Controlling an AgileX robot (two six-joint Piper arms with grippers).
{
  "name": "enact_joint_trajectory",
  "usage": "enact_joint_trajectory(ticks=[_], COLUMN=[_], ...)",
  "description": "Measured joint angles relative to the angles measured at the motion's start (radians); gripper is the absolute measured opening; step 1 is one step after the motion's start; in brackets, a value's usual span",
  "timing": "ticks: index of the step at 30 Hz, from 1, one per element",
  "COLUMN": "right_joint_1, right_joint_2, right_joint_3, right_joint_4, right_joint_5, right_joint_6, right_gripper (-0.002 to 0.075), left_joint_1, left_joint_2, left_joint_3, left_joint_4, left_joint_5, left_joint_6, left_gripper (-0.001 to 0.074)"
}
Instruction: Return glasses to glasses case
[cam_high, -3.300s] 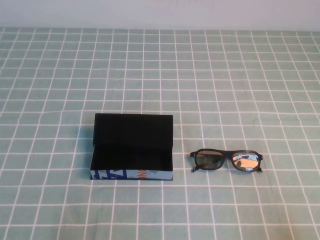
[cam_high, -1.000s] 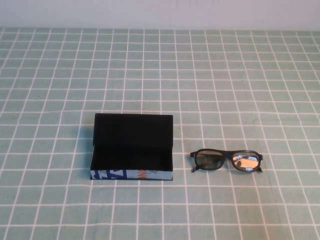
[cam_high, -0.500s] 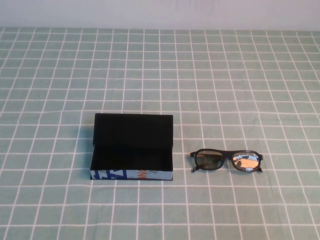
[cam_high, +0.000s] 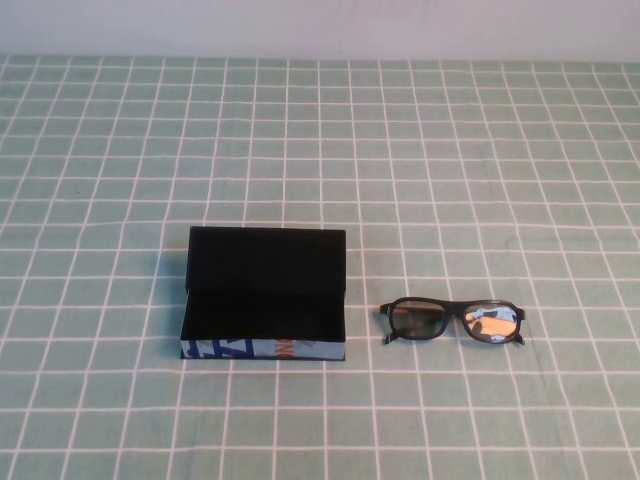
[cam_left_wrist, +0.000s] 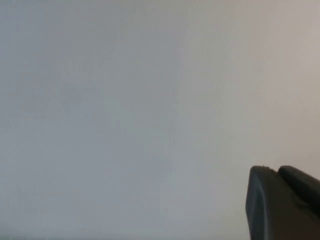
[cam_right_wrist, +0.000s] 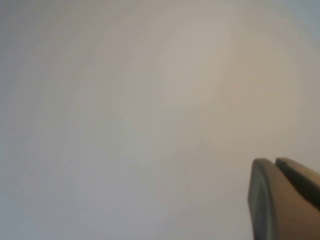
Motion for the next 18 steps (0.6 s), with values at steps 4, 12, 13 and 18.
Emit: enact_joint_trajectory(ticks=[4, 12, 13, 18], right_joint_1=[0.000, 0.021, 0.034, 0.137], right_joint_2=[0.159, 0.318, 0.338, 0.529], right_joint_3=[-0.061, -0.023, -0.014, -0.027], right_joint_4=[-0.061, -0.080, -0.080, -0.078], right_joint_5=[0.186, 0.327, 0.348, 0.536], right_joint_6=[-0.008, -0.015, -0.027, -0.216], right_gripper=[-0.0014, -0.0014, -0.0014, -0.0014], left_joint_1=[-0.047, -0.069, -0.069, -0.071], left_joint_2=[0.121, 0.236, 0.246, 0.306], left_joint_3=[-0.072, -0.074, -0.074, -0.074], left_joint_4=[-0.011, -0.030, -0.045, -0.072], left_joint_5=[0.153, 0.253, 0.276, 0.413], left_joint_6=[0.000, 0.000, 0.000, 0.002], left_gripper=[-0.0001, -0.0001, -0.0001, -0.0001])
